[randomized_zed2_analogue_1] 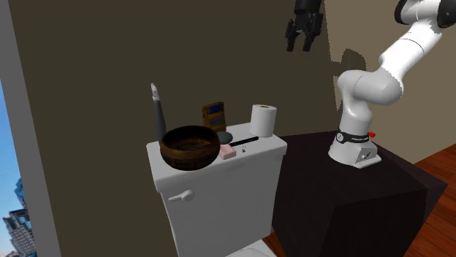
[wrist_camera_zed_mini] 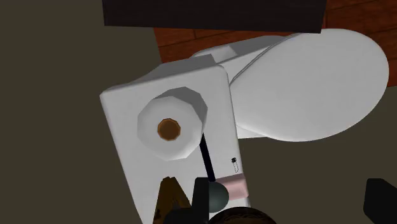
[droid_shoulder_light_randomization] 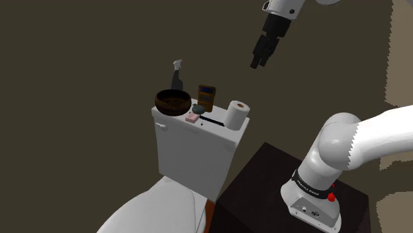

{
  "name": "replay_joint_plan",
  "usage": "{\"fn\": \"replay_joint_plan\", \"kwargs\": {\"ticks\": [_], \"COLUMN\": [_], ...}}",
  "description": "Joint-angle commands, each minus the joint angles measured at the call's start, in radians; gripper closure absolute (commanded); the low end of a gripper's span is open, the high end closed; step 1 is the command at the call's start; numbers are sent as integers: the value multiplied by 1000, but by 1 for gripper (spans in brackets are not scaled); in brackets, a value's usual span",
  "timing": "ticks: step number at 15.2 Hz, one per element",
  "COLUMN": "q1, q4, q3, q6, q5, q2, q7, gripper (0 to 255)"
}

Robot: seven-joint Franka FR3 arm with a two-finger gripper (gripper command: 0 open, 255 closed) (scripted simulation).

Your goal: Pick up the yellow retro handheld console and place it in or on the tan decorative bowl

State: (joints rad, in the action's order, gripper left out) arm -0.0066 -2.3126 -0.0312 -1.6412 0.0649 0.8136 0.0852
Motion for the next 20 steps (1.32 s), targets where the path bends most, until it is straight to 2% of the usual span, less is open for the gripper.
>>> {"fn": "replay_joint_plan", "kwargs": {"ticks": [1, 10, 20], "q1": [0, -6, -6], "q4": [0, 21, 174], "q3": [0, -37, -79], "q6": [0, -259, -466], "q5": [0, 5, 48], "q2": [0, -278, -639], "q7": [0, 36, 87], "gripper": [0, 0, 0]}}
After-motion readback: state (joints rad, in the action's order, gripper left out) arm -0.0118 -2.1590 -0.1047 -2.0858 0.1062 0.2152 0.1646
